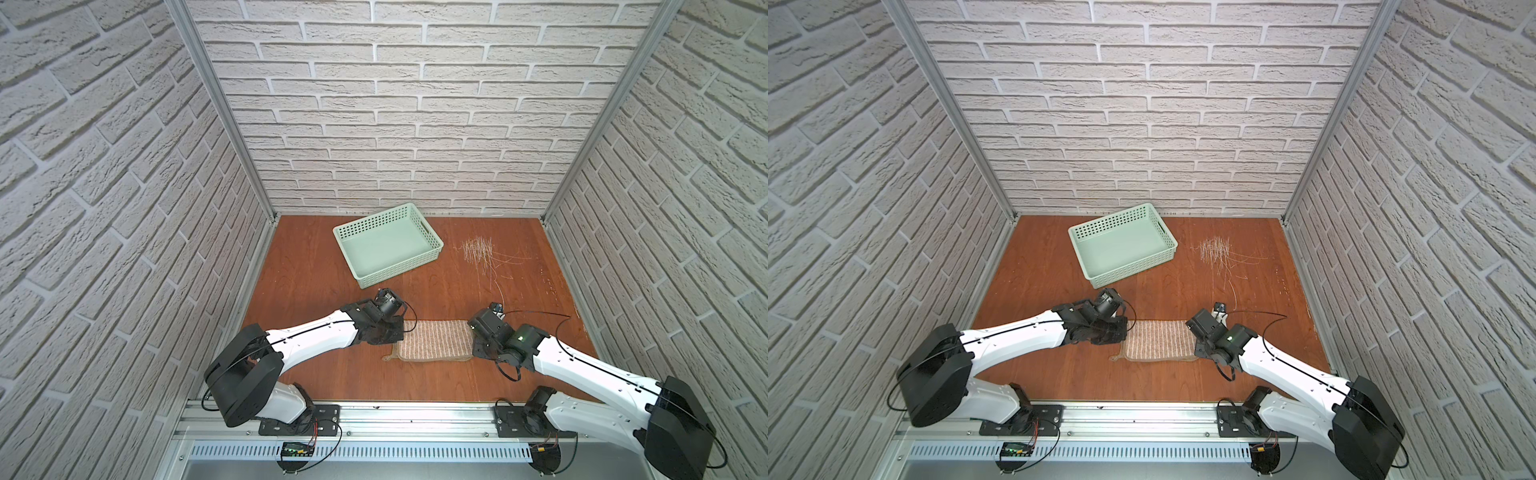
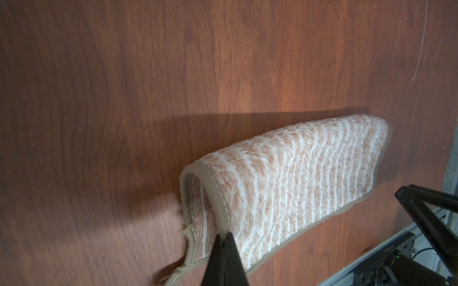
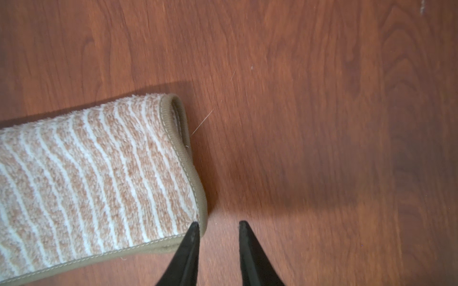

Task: Fold the square dishcloth
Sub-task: Smooth out the cleaning item at the center of the board, then fold the cleaning item at the center of the board.

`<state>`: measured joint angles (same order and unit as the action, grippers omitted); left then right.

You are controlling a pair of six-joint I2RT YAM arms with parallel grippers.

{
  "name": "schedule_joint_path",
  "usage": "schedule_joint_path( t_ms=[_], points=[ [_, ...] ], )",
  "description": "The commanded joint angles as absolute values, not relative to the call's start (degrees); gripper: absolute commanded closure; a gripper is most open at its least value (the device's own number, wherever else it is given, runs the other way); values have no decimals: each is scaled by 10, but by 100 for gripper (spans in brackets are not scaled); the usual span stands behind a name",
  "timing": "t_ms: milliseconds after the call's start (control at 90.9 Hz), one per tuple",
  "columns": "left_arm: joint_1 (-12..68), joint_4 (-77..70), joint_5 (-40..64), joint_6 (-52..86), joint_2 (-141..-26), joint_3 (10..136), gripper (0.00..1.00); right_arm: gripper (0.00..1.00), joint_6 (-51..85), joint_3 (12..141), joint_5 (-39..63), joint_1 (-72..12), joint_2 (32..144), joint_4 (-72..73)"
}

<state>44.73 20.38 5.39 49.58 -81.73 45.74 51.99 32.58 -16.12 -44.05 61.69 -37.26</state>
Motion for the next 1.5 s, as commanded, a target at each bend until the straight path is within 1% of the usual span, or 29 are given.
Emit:
schedule_joint_path(
  t_ms=[0,132,198,297,429,484,583,660,825,1012,1188,1276,1397,1485],
  points=[
    [432,213,31,477,-830,450,100,69,508,331,-146,-438,636,-338],
    [420,204,14,472,-851,451,100,68,503,333,-136,-433,659,-316],
    [417,200,9,472,-860,451,96,68,500,333,-127,-430,668,-304],
    [410,198,-1,474,-865,451,83,67,498,335,-115,-426,675,-291],
    [410,200,3,479,-854,450,72,67,497,337,-108,-420,675,-282],
    [410,205,5,480,-843,449,64,67,496,337,-104,-416,674,-278],
    [415,221,1,487,-821,443,52,67,494,333,-95,-410,673,-269],
    [420,231,-1,495,-805,437,49,67,494,329,-87,-405,677,-258],
    [438,240,-1,514,-792,424,48,67,497,313,-73,-398,693,-224],
    [466,240,-3,522,-821,423,49,67,504,295,-62,-396,720,-187],
    [467,239,-8,539,-831,414,56,69,517,270,-54,-395,739,-150],
    [467,234,-10,546,-833,409,60,71,523,259,-43,-394,750,-128],
    [467,231,-15,553,-837,404,71,79,526,254,-29,-394,760,-107],
    [467,229,-16,553,-840,403,77,88,524,258,-31,-394,756,-111]
  ],
)
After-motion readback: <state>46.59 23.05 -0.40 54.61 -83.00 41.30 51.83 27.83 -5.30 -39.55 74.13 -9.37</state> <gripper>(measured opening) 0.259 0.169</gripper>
